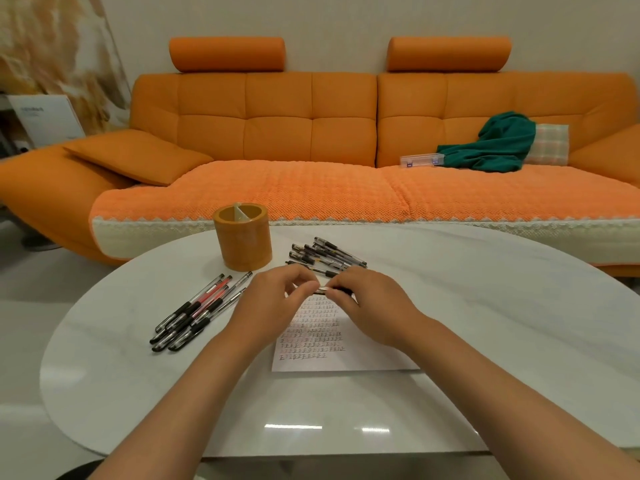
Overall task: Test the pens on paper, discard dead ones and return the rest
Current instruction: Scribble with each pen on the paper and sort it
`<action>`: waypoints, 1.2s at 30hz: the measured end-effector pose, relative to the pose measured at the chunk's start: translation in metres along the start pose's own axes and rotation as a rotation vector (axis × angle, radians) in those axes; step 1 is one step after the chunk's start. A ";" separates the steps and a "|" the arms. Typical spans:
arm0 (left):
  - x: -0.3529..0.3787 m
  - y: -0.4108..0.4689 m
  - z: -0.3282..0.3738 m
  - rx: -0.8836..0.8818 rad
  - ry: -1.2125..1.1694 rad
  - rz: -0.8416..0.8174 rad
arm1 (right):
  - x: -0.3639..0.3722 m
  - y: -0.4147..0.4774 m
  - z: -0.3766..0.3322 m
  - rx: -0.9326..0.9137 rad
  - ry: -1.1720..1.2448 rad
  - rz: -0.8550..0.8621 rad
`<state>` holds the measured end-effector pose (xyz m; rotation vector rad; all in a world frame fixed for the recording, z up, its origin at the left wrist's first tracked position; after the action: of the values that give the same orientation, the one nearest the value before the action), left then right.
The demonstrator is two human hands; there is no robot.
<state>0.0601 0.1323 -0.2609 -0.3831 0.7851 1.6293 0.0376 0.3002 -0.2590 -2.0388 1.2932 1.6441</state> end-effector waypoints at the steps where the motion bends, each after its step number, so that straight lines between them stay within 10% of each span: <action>1: 0.000 0.000 -0.001 -0.006 0.010 -0.009 | 0.002 0.000 0.002 0.008 0.030 -0.006; 24: 0.003 -0.001 -0.007 -0.022 0.036 -0.107 | 0.013 -0.001 0.000 0.038 0.013 -0.119; 36: 0.004 0.000 -0.025 -0.145 0.449 -0.241 | 0.008 -0.006 0.016 0.141 0.362 -0.049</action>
<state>0.0550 0.1179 -0.2814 -0.9340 0.9141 1.3920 0.0311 0.3101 -0.2739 -2.3298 1.4082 1.1598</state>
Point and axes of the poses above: each hand's wrist, its own y-axis towards the middle knuckle, its own x-axis out of the palm, z = x × y, the point moved 5 cm from there along y, towards the middle knuckle, and after that the axes turned 7 degrees about -x, right-handed, at the moved point
